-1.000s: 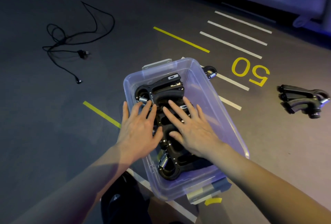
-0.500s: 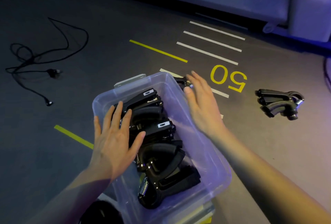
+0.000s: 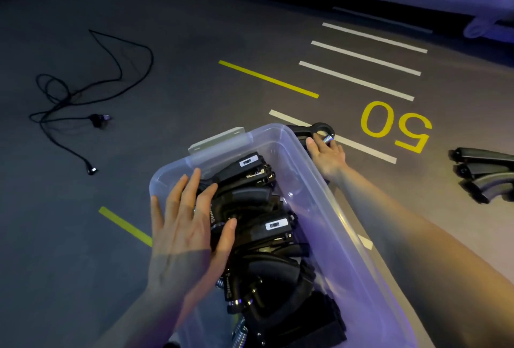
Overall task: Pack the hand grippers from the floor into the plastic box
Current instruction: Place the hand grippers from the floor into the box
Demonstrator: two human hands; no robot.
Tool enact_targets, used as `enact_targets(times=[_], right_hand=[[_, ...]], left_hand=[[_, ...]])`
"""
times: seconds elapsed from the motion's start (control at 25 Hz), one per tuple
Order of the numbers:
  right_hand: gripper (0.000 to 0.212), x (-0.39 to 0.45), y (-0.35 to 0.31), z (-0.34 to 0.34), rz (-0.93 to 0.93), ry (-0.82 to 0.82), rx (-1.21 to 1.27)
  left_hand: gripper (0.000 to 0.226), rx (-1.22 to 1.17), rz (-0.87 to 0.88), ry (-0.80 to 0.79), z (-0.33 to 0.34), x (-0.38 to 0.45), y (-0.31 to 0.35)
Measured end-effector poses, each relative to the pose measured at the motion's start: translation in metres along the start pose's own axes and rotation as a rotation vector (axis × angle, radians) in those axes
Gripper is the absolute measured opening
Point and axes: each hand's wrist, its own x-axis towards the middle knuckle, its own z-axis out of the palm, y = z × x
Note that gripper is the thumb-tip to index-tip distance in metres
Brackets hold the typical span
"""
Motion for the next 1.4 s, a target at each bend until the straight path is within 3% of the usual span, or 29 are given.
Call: enact_targets(times=[0.16, 0.4, 0.52, 0.6, 0.72, 1.0, 1.2, 1.4], right_hand=[[0.056, 0.01, -0.007, 0.006, 0.057, 0.037, 0.033], [0.064, -0.007, -0.01, -0.003, 0.121, 0.122, 0.555], [0.045, -0.022, -0.007, -0.003, 0.042, 0.274, 0.79], [0.039, -0.032, -0.002, -0.007, -0.033, 0.357, 0.812], [0.045, -0.05, 0.001, -0.016, -0.208, 0.409, 0.661], [0.064, -0.128, -0.002, -0.056, -0.663, 0.599, -0.144], [0.054, -0.212, -0.008, -0.099, -0.838, 0.704, -0.247], [0.047, -0.292, -0.008, -0.101, -0.99, 0.569, -0.289]], left_hand=[[0.055, -0.011, 0.019, 0.032, -0.001, -0.001, 0.0], [0.055, -0.008, 0.015, 0.023, -0.001, -0.001, 0.001], [0.056, -0.011, 0.006, 0.015, -0.002, -0.002, 0.001], [0.056, 0.002, -0.004, 0.004, -0.002, -0.001, 0.001], [0.058, 0.014, -0.029, -0.021, -0.001, 0.001, 0.001], [0.058, -0.059, -0.021, -0.004, -0.003, -0.004, 0.0], [0.062, -0.228, 0.006, -0.043, -0.014, -0.013, 0.005], [0.06, -0.462, 0.134, -0.03, -0.04, -0.025, 0.029]])
